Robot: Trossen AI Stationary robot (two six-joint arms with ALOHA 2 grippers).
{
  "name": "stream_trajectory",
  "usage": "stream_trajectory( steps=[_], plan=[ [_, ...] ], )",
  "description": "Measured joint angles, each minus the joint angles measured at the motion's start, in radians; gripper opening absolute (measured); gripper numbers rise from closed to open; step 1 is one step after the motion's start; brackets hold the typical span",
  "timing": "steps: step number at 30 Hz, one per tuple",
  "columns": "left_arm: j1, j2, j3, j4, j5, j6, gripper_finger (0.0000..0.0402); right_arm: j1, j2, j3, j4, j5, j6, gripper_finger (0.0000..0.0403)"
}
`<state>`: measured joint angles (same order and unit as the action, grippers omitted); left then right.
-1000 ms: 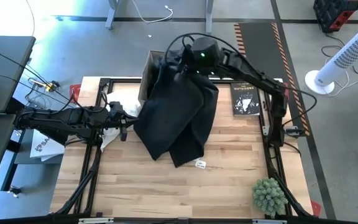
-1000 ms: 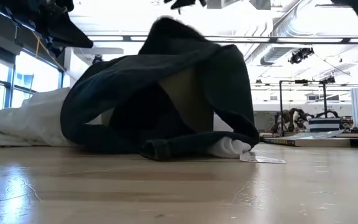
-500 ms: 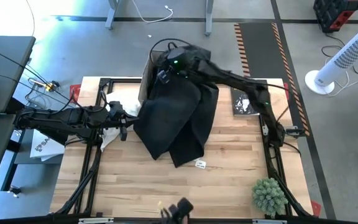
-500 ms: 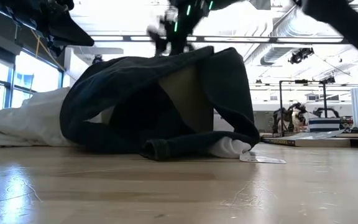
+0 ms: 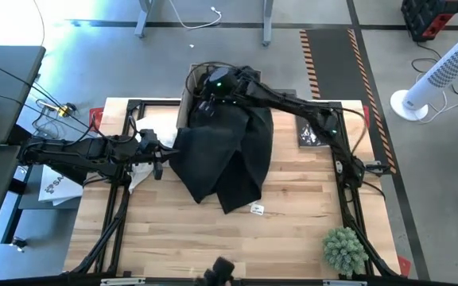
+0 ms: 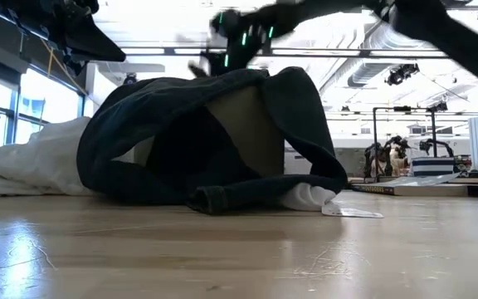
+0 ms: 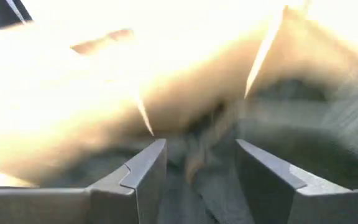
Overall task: Sort clothes
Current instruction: Put the blue pants into the laundry bin
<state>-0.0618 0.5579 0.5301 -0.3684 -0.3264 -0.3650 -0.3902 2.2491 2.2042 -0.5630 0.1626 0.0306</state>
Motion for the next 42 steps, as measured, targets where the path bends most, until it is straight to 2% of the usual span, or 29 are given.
stream_trajectory(
  steps=[4, 8, 13, 17, 18, 19, 22, 26, 30, 34, 39, 42],
  plan=[
    [-0.004, 0.0, 0.0, -0.003, 0.007, 0.0, 0.0001, 0.077, -0.163, 0.01, -0.048, 0.085, -0.089, 0.0184],
    [-0.028, 0.0, 0.0, -0.004, 0.008, -0.001, 0.0001, 0.161, -0.28, 0.007, -0.239, 0.215, -0.115, 0.0184],
    [-0.053, 0.0, 0.0, -0.025, 0.007, -0.021, 0.0001, 0.209, -0.389, 0.009, -0.631, 0.256, 0.119, 0.0184],
    [-0.059, 0.0, 0.0, -0.115, 0.018, -0.091, 0.0001, 0.23, -0.387, 0.004, -0.999, 0.305, 0.343, 0.0184],
    [-0.059, 0.0, 0.0, -0.149, 0.031, -0.115, 0.0001, 0.238, -0.386, -0.01, -1.027, 0.33, 0.39, 0.0184],
    [-0.059, 0.0, 0.0, -0.186, 0.044, -0.14, 0.0001, 0.246, -0.402, -0.047, -1.0, 0.341, 0.41, 0.0184],
    [-0.059, 0.0, 0.0, -0.318, 0.07, -0.224, 0.0001, 0.254, -0.487, -0.209, -0.956, 0.249, 0.443, 0.0184],
    [-0.058, 0.001, 0.0, -0.484, 0.03, -0.331, 0.0001, 0.253, -0.586, -0.517, -1.011, 0.357, 0.658, 0.0184],
    [-0.057, 0.004, -0.046, -0.533, -0.067, -0.414, 0.0001, 0.253, -0.742, -0.878, -0.789, 0.333, 0.775, 0.0184],
    [-0.056, 0.02, -0.122, -0.406, -0.121, -0.425, 0.0001, 0.254, -0.829, -1.213, -0.34, 0.273, 0.783, 0.0184],
    [-0.055, 0.065, -0.199, -0.121, -0.104, -0.373, 0.0001, 0.271, -0.821, -1.503, 0.348, 0.128, 0.754, 0.0184],
    [-0.056, 0.1, -0.222, 0.084, 0.01, -0.335, 0.0001, 0.312, -0.815, -1.573, 0.672, 0.09, 0.788, 0.0184]
  ],
)
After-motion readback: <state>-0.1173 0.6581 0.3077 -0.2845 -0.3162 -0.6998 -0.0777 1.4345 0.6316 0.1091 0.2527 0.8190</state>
